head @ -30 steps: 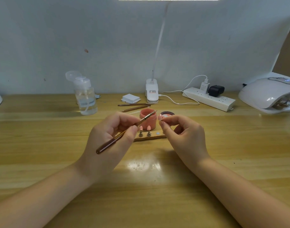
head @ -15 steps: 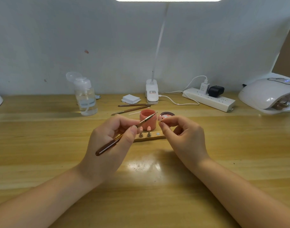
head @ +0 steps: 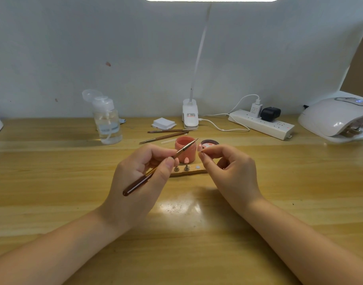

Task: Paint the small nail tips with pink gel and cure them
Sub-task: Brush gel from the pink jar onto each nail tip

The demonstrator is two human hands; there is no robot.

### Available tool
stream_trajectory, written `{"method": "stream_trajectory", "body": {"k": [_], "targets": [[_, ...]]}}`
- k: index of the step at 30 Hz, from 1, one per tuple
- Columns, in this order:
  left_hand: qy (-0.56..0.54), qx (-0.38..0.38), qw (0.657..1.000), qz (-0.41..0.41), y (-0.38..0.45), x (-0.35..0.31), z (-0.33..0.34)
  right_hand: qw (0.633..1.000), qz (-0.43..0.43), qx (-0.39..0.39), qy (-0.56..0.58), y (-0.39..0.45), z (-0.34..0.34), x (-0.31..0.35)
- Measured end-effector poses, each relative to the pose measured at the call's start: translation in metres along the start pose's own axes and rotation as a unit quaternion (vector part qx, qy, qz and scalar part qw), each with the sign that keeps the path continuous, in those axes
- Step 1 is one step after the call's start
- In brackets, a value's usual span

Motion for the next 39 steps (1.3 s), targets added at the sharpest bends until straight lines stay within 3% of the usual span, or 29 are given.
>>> {"method": "stream_trajectory", "body": {"k": [28, 39], "targets": [[0.066, 0.000, 0.996, 0.052, -0.002, -0.013, 0.000, 0.999, -0.019, -0.011, -0.049, 0.000, -0.002, 0.001], [0.055, -0.005, 0.998, 0.028, -0.001, -0.008, -0.001, 1.000, 0.000, -0.004, -0.024, 0.001, 0.000, -0.003]]}}
Point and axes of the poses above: each hand's wrist, its own y-axis towards the middle knuckle, its own z-axis out of the palm, x = y × z, the point moved 10 cm from there along y, towards the middle knuckle, and after that the axes turned 6 degrees about y, right-handed, at the moved point
